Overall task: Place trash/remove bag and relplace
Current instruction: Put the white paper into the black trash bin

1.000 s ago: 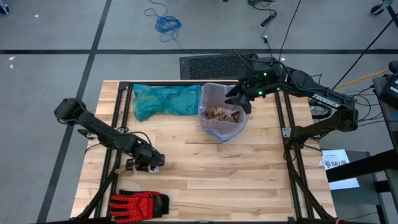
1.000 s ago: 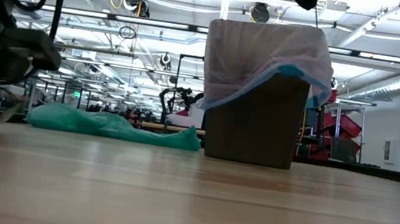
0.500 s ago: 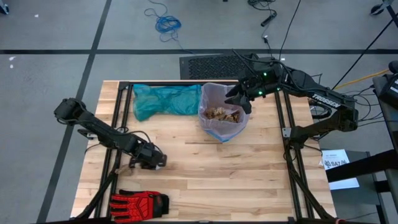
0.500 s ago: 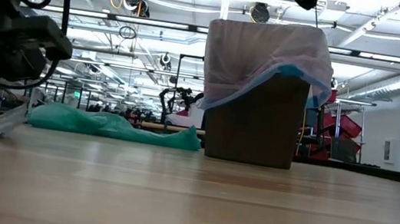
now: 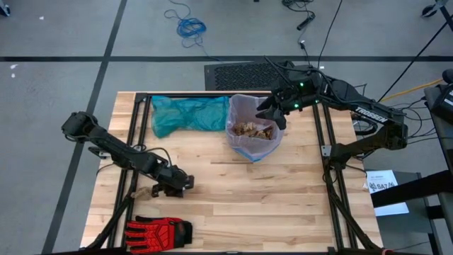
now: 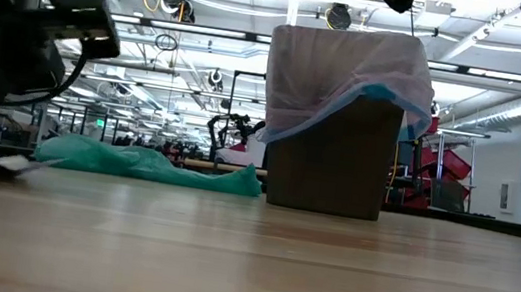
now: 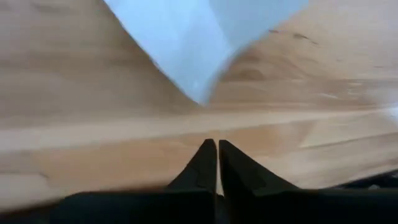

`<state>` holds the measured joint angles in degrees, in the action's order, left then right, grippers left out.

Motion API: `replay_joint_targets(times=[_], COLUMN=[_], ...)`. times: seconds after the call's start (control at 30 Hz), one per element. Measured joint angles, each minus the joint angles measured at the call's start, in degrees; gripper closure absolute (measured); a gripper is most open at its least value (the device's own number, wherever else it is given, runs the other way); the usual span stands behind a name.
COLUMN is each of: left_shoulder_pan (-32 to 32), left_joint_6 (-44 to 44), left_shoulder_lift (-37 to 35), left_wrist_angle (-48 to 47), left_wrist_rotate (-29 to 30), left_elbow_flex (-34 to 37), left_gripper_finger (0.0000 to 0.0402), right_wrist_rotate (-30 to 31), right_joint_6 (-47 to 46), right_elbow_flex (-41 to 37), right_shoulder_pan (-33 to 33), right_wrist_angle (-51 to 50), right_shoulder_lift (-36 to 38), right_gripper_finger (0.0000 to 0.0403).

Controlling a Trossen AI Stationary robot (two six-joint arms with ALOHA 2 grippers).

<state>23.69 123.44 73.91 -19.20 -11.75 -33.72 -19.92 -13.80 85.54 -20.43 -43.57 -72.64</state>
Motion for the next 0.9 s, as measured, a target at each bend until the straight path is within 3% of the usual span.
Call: replay_joint_targets(times=[0.2, 0.4, 0.53, 0.73, 0.9], left_shoulder_pan=[0.1, 0.1, 0.1, 0.1, 0.1], left_joint_6=[-2.0, -19.0, -30.6, -42.0, -49.2], left_shoulder_lift=[0.0, -0.5, -0.5, -0.5, 0.1], left_wrist_angle=[0.6, 2.6, -5.4, -28.9, -31.2], left_wrist_rotate=[0.9, 2.9, 3.1, 6.5, 8.6], left_elbow_flex=[-0.8, -1.7, -6.1, -14.3, -14.8], left_gripper_finger=[0.0312, 0.027, 0.0268, 0.0268, 0.0268], right_wrist_rotate=[0.0, 0.0, 0.0, 0.0, 0.0], right_joint_6=[0.6, 2.5, 3.0, 3.0, 3.0], right_elbow_flex=[0.0, 0.0, 0.0, 0.0, 0.0], right_shoulder_pan=[0.0, 0.0, 0.0, 0.0, 0.0], right_wrist_angle=[0.0, 0.0, 0.0, 0.0, 0.0], right_shoulder_lift=[0.0, 0.0, 0.0, 0.0, 0.0], right_gripper_finger=[0.0245, 0.0245, 0.0245, 0.0245, 0.0245])
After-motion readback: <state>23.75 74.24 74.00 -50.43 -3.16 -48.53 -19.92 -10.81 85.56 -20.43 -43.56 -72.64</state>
